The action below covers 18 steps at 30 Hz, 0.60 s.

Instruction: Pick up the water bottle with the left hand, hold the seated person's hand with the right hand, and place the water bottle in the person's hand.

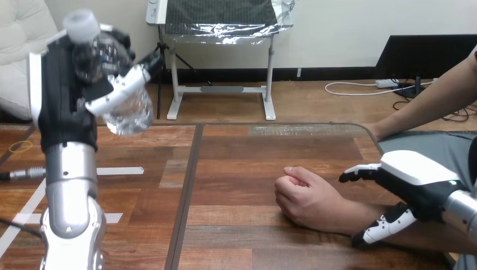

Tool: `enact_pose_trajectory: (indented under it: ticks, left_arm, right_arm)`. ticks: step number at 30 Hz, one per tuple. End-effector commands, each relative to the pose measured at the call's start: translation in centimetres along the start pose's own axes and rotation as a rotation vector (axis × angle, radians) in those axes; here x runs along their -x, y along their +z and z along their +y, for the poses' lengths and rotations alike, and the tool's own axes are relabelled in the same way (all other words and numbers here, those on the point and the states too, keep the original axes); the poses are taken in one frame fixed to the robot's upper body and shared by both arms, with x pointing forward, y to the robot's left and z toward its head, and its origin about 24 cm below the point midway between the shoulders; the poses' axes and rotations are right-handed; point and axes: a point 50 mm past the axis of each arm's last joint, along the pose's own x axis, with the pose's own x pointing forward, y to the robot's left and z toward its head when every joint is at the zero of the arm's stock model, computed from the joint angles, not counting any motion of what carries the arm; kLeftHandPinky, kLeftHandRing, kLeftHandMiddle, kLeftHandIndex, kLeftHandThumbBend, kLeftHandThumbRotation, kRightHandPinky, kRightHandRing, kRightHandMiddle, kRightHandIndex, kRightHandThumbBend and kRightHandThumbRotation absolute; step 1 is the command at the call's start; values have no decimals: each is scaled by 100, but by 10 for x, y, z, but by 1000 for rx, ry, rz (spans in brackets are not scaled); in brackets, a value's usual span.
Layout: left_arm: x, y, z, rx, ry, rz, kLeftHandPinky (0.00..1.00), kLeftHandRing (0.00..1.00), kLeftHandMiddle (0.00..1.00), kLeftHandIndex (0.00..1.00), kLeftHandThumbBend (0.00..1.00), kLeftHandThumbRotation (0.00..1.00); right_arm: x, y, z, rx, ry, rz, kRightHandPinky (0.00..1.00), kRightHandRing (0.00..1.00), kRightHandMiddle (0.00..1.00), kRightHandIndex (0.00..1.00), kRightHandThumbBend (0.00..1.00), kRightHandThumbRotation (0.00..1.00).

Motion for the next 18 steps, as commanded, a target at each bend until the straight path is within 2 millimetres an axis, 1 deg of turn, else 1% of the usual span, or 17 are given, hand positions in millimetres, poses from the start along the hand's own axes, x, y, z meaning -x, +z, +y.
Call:
enact_pose_trajectory:
  ticks: [1, 4, 7, 13, 18]
  left_arm:
    - [-13, 22, -5, 12, -16, -105, 29, 35, 40, 40, 66, 0]
    - [-13, 23, -6, 16, -18, -110, 29, 35, 40, 40, 66, 0]
    - [-13, 23, -6, 17, -18, -110, 28, 35, 40, 40, 65, 0]
    - [-14, 23, -6, 28, -23, -106, 28, 35, 39, 41, 65, 0]
    - [-15, 23, -6, 25, -23, -104, 28, 34, 39, 40, 65, 0]
  right_arm:
    - [-5, -1, -19, 57, -36, 7, 85, 85, 85, 84, 100, 43]
    - [-8, -1, -16, 62, -21, 6, 85, 85, 85, 83, 100, 41]
    - [-10, 0, -13, 72, -8, 3, 85, 84, 84, 83, 100, 41]
    - [-13, 1, -8, 82, 11, 7, 82, 83, 83, 82, 100, 36]
    - [-15, 1, -4, 70, 33, 12, 82, 83, 83, 82, 100, 35]
